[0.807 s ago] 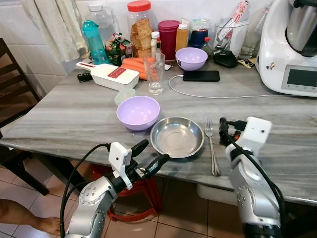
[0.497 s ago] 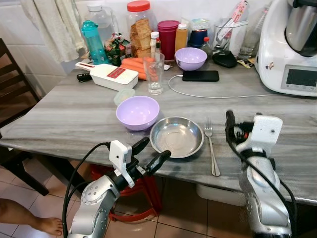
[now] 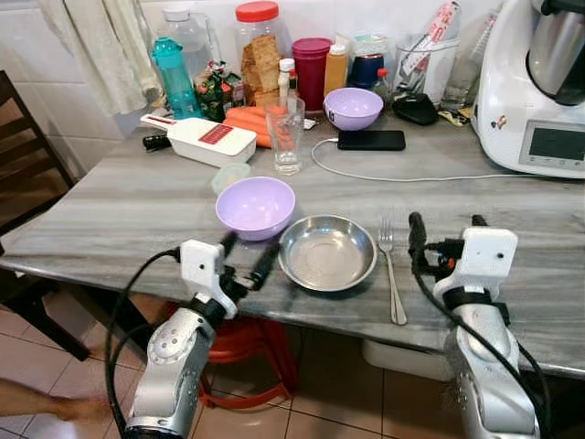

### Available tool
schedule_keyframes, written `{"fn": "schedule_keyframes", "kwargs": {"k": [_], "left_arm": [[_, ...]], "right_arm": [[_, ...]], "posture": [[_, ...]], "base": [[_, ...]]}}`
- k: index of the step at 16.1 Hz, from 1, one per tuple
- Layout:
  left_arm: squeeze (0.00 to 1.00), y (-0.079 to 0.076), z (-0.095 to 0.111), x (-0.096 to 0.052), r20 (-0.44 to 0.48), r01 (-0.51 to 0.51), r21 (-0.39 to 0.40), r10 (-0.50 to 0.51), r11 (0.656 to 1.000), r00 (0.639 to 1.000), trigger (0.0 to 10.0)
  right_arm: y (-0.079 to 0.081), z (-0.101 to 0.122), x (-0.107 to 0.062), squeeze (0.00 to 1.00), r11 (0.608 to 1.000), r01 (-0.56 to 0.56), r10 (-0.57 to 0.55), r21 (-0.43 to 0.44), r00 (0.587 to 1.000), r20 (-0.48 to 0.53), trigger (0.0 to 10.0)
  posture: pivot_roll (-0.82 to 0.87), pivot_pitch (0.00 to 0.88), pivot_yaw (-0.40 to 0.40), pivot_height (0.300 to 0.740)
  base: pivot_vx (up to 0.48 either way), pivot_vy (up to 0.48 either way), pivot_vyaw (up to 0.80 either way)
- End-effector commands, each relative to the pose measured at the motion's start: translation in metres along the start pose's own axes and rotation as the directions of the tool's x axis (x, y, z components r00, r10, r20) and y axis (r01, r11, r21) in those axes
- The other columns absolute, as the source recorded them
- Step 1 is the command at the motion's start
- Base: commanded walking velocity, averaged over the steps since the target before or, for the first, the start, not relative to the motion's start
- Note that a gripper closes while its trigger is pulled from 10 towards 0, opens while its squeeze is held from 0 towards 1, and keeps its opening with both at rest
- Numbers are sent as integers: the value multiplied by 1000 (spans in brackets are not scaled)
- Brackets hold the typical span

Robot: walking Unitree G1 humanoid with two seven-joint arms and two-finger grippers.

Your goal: Setting the table

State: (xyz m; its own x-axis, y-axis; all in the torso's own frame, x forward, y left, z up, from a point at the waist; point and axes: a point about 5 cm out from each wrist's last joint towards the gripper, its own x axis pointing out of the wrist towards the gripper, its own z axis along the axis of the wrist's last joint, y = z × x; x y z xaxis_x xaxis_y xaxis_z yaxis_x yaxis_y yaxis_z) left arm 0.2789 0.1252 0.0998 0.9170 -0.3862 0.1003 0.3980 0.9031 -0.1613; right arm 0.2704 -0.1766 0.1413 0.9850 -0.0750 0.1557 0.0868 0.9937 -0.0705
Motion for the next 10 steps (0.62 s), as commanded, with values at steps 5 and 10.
{"fn": "schedule_keyframes", "kwargs": {"k": [5,10], "left_arm": [[0,7,2,3,7,-134,49,134,990,991,10000],[0,6,4,7,6,-152,63,152,986,988,10000]], "right_arm": [[3,3,0,0,1000,-26,26,-1,999,21,10000],[4,1,-1,0,999,-32,31,6,999,14,10000]], "posture": [[-138,0,87,740],[-140,0,88,740]], "base": [[0,0,-244],[0,0,-755]]}}
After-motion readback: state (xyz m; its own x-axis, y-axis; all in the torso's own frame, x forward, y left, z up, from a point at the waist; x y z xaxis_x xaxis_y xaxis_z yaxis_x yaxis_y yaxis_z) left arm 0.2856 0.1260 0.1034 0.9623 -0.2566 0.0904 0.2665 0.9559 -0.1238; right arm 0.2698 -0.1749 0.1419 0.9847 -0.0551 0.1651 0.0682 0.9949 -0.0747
